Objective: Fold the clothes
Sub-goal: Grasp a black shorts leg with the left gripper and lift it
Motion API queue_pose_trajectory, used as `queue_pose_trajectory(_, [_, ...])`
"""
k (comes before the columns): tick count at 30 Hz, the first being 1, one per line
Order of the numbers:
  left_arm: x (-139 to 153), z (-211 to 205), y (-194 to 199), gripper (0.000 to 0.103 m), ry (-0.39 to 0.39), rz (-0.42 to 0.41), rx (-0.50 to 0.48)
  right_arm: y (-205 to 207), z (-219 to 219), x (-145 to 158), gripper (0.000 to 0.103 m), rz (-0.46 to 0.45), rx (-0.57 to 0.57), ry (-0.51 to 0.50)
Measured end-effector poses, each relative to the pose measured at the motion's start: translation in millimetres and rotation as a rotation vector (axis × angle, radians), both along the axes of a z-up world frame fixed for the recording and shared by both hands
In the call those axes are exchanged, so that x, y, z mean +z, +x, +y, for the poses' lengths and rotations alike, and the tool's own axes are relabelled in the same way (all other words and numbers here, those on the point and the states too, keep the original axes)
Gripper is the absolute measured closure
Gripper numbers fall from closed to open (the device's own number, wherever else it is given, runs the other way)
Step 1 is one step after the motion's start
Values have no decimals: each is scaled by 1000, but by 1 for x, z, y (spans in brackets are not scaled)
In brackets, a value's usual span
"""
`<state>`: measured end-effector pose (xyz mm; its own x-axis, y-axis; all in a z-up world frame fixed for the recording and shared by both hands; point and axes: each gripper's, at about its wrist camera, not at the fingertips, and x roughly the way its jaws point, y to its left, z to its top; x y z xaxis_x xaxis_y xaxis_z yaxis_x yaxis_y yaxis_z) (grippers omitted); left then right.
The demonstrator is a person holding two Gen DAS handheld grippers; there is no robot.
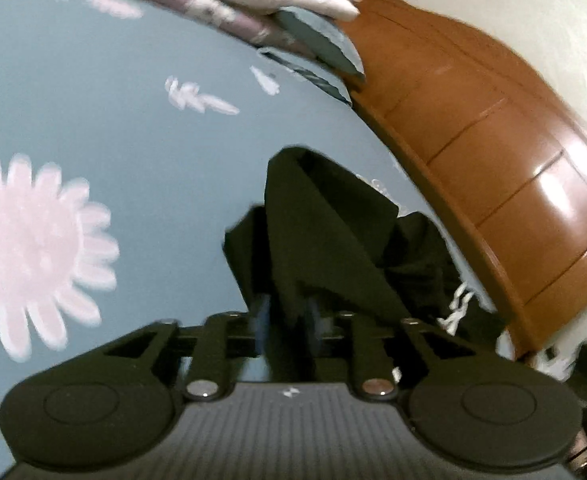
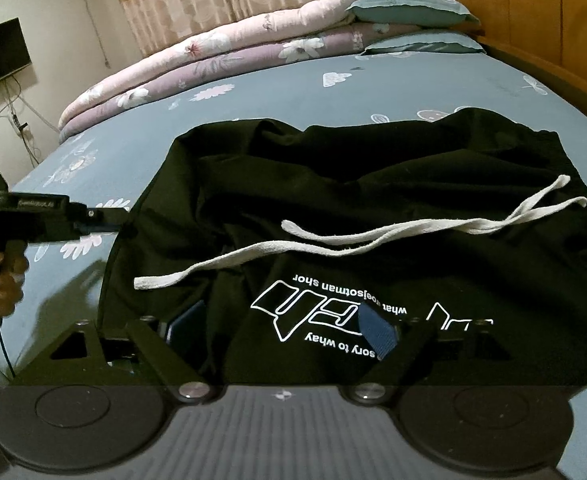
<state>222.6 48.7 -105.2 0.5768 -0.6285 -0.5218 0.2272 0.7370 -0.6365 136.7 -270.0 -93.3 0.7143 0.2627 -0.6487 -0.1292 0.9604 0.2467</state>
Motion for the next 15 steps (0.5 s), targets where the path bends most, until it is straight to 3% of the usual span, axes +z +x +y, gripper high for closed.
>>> queue_pose_trajectory(1, [-5,1,-3,51,-27,10,1,0,0,0,16,1,1,-3])
queue_pose_trajectory(3, [-12,-2,-6,48,-36,33,-10,-1,0,-1,16,1,1,-6])
queue_pose_trajectory(7, [-19,-16,-9,51,-57,50,-53,-2,0,-2,16,5,-2,1])
queue_pose_trajectory(11, [-18,-28,-17,56,-151,-24,-157,-3,3,-5,15,10,3,-2])
queue_pose_trajectory(13, [-23,-30,-17,56,-148,-13,-147,-3,5,-6,15,16,5,-3])
queue_pose_trajectory(14, [-28,-32,-15,59,-143,5,-137,-3,6,-7,15,19,7,-4])
queue_pose_trajectory(15, [-32,-33,-14,69,-138,24,-126,-3,7,-7,15,22,10,-6])
